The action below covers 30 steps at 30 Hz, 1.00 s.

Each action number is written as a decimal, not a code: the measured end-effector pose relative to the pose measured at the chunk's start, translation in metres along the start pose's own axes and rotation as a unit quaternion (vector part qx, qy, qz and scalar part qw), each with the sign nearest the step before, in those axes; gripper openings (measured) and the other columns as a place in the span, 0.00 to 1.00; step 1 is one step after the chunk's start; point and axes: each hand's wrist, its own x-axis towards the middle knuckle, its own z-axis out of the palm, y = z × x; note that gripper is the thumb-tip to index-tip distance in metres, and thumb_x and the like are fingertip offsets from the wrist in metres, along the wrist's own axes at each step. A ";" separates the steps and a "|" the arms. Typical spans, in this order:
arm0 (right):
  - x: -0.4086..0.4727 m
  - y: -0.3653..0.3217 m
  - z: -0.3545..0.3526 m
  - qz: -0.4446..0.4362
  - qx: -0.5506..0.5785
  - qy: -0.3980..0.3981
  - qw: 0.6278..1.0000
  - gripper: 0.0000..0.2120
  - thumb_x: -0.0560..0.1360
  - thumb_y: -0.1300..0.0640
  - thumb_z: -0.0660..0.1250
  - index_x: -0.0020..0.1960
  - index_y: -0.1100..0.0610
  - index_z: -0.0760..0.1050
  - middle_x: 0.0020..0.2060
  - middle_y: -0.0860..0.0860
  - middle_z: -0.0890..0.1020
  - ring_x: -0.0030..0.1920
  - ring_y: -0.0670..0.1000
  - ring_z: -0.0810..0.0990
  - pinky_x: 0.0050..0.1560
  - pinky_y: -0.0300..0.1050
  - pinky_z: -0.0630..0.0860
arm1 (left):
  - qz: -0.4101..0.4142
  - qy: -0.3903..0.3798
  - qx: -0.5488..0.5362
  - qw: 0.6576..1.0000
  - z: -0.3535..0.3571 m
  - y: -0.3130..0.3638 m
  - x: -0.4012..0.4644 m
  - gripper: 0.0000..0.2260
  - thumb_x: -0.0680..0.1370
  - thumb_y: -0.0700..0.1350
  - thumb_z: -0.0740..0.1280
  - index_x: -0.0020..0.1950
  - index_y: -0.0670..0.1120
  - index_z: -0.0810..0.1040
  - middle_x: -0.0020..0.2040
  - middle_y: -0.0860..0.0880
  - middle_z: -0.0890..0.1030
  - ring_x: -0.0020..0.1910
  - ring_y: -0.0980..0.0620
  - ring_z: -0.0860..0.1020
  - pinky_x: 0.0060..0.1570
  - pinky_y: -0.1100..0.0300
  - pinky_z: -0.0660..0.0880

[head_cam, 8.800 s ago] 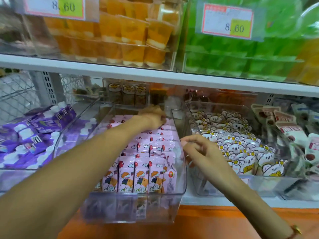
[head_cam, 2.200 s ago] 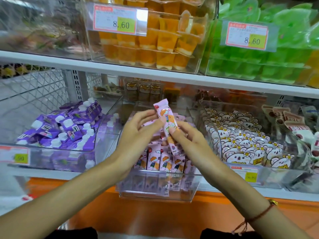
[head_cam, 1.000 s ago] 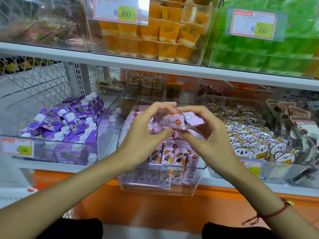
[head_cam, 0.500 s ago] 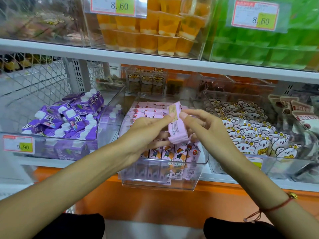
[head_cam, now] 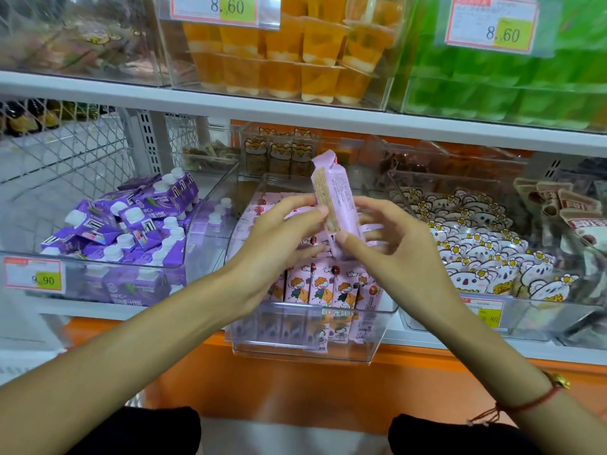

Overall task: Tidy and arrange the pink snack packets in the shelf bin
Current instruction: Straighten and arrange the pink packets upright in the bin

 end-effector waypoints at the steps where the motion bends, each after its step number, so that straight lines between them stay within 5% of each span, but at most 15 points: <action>1: 0.000 0.001 -0.003 -0.039 -0.044 0.022 0.998 0.19 0.72 0.60 0.72 0.61 0.47 0.77 0.48 0.45 0.82 0.46 0.45 0.80 0.46 0.40 0.78 | -0.003 0.005 0.018 1.000 -0.002 0.002 0.002 0.13 0.79 0.56 0.63 0.58 0.52 0.79 0.54 0.53 0.83 0.55 0.56 0.81 0.51 0.60 0.80; 5: 0.001 0.006 -0.012 -0.167 -0.205 0.053 0.963 0.23 0.69 0.65 0.72 0.61 0.47 0.78 0.50 0.47 0.78 0.51 0.50 0.74 0.51 0.36 0.68 | -0.063 -0.036 0.072 0.995 -0.012 0.015 0.003 0.34 0.65 0.75 0.54 0.54 0.53 0.81 0.46 0.50 0.86 0.43 0.53 0.85 0.33 0.64 0.78; 10: 0.000 0.010 -0.013 -0.209 -0.225 0.016 0.951 0.21 0.69 0.64 0.74 0.61 0.51 0.79 0.54 0.50 0.78 0.54 0.53 0.73 0.54 0.44 0.69 | -0.047 0.018 0.066 0.997 -0.009 0.010 0.002 0.14 0.75 0.58 0.68 0.44 0.49 0.84 0.42 0.53 0.85 0.40 0.55 0.84 0.32 0.65 0.78; 15: 0.002 0.025 -0.016 -0.018 -0.202 0.006 0.979 0.30 0.74 0.55 0.70 0.73 0.53 0.62 0.64 0.50 0.70 0.65 0.49 0.67 0.59 0.35 0.61 | 0.073 0.067 0.132 0.986 -0.011 0.013 0.026 0.10 0.79 0.49 0.66 0.56 0.47 0.81 0.51 0.50 0.84 0.53 0.53 0.82 0.52 0.57 0.79; 18: 0.001 0.035 -0.017 0.079 -0.180 -0.047 0.979 0.27 0.77 0.55 0.65 0.74 0.54 0.60 0.58 0.45 0.71 0.61 0.47 0.72 0.60 0.41 0.67 | 0.117 0.094 0.200 0.968 -0.002 0.009 0.054 0.11 0.79 0.46 0.66 0.58 0.43 0.79 0.52 0.47 0.83 0.54 0.49 0.80 0.59 0.48 0.76; 22: 0.001 0.040 -0.021 0.096 -0.132 -0.067 0.984 0.17 0.79 0.57 0.62 0.66 0.48 0.67 0.47 0.29 0.71 0.42 0.32 0.76 0.48 0.41 0.76 | 0.130 0.087 0.286 0.945 0.014 -0.005 0.094 0.13 0.78 0.47 0.68 0.57 0.39 0.79 0.52 0.42 0.83 0.50 0.47 0.80 0.55 0.50 0.76; 25: 0.000 0.042 -0.024 0.090 -0.113 -0.068 0.987 0.14 0.79 0.55 0.62 0.61 0.41 0.64 0.47 0.29 0.71 0.43 0.28 0.75 0.40 0.29 0.73 | 0.120 0.054 0.359 0.924 0.019 -0.013 0.112 0.18 0.78 0.49 0.67 0.64 0.42 0.76 0.59 0.45 0.81 0.57 0.47 0.79 0.59 0.50 0.75; 30: 0.001 0.043 -0.027 0.098 -0.100 -0.071 0.988 0.16 0.78 0.53 0.64 0.62 0.42 0.66 0.49 0.33 0.74 0.45 0.34 0.76 0.42 0.32 0.75 | 0.148 -0.055 0.523 0.838 0.016 -0.007 0.131 0.22 0.78 0.50 0.66 0.71 0.46 0.69 0.66 0.46 0.76 0.62 0.47 0.76 0.58 0.58 0.71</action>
